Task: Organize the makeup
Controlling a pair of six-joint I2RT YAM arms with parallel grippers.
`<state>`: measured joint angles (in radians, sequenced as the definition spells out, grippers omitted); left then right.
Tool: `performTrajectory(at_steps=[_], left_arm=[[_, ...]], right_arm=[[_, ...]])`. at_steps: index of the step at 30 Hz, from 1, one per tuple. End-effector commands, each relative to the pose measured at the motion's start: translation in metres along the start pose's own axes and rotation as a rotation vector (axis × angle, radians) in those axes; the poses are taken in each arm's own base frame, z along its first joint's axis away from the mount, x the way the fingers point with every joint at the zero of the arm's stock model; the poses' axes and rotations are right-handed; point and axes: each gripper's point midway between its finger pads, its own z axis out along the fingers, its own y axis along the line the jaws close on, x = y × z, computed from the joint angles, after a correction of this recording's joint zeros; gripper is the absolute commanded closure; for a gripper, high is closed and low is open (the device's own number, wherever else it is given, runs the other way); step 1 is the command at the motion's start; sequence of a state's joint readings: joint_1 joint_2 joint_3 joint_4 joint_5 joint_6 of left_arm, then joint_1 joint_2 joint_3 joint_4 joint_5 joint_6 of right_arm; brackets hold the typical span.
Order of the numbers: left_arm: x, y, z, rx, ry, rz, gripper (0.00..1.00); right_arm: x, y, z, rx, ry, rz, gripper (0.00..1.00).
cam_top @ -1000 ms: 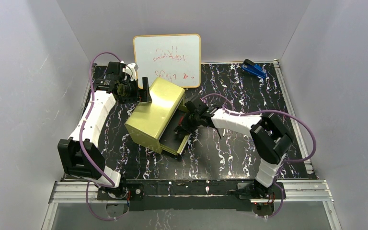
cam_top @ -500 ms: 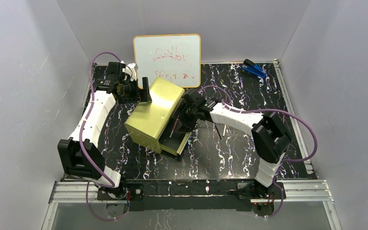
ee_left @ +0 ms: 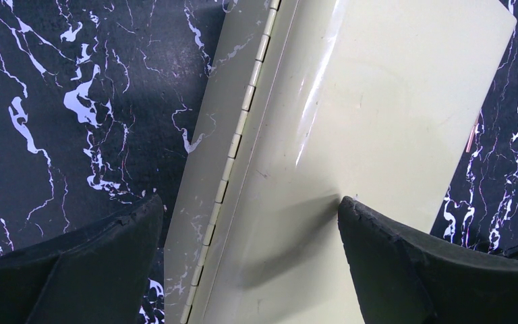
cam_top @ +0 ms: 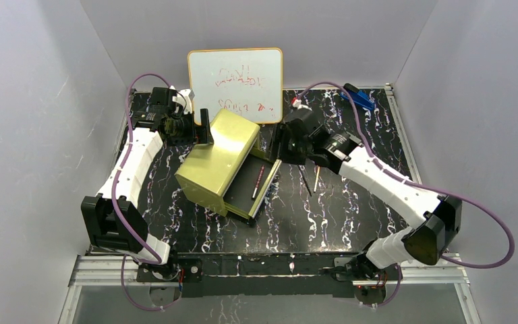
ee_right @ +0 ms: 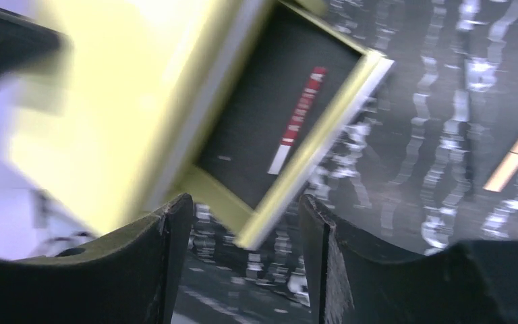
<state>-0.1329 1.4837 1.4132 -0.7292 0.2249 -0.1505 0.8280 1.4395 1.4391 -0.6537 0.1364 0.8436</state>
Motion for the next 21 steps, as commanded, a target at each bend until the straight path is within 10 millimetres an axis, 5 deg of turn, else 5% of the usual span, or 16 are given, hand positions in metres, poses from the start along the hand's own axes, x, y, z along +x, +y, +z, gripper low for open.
performTrajectory(at_steps=[1,6,10,14,21], left_arm=[[0.022,0.016,-0.001,-0.067,0.078,0.009,0.01],[0.021,0.015,-0.001,-0.065,0.080,0.008,0.02],[0.020,0.015,-0.002,-0.065,0.079,0.010,0.02],[0.020,0.015,-0.004,-0.066,0.077,0.010,0.02],[0.021,0.015,0.000,-0.063,0.084,0.009,0.02]], right_arm=[[0.043,-0.114,0.015,0.339,0.155,-0.348,0.35],[0.061,-0.165,0.033,0.462,0.248,-0.499,0.42],[0.049,-0.177,0.056,0.398,0.201,-0.446,0.58],[0.034,-0.195,0.071,0.408,0.173,-0.422,0.56],[0.018,-0.199,0.091,0.333,0.152,-0.414,0.59]])
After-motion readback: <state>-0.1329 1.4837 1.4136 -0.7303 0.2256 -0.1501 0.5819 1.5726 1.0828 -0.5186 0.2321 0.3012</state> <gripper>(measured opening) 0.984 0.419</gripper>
